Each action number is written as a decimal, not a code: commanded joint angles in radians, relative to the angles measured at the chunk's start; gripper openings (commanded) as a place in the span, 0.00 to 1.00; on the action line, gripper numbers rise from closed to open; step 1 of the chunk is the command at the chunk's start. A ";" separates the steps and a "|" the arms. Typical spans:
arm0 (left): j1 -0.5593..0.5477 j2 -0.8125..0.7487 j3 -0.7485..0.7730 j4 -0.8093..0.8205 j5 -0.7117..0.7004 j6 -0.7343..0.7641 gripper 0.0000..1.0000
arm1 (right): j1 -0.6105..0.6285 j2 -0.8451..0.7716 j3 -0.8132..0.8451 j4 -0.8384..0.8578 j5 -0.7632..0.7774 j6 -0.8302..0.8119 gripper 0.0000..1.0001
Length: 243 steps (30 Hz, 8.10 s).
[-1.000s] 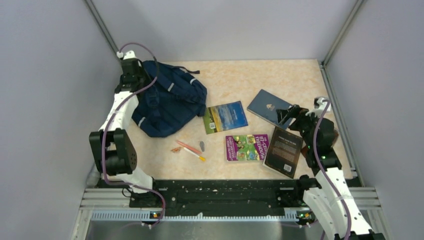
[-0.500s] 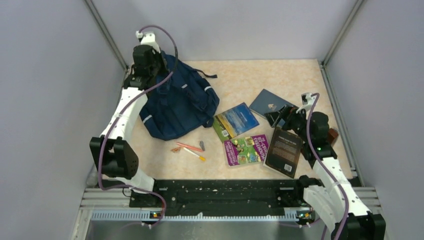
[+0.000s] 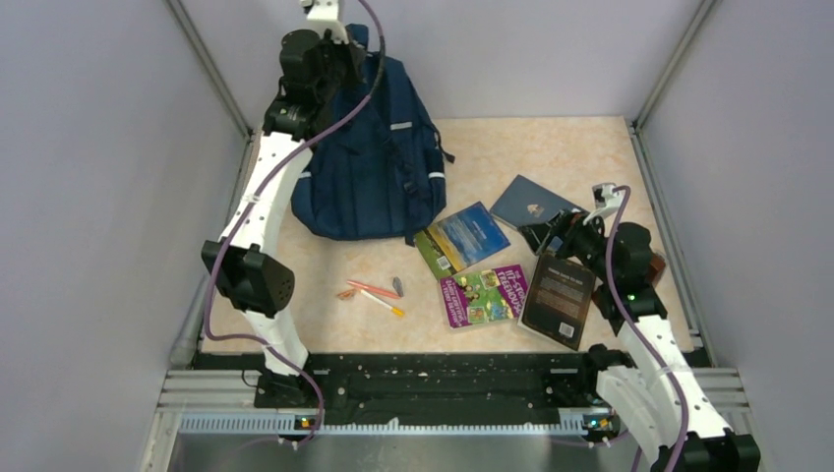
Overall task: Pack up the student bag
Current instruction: Adjust the student bag at the center of the board.
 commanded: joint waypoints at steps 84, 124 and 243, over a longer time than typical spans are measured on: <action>-0.124 -0.610 -0.943 0.266 0.001 -0.201 0.92 | 0.419 0.699 0.703 0.414 0.302 -0.829 0.00; 0.106 -0.979 -1.428 0.482 0.129 -0.774 0.98 | 0.765 0.935 0.500 0.476 0.347 -0.715 0.00; -0.280 -0.694 -1.174 -0.001 0.073 0.201 0.91 | 0.324 0.545 0.328 -0.015 0.673 -0.306 0.00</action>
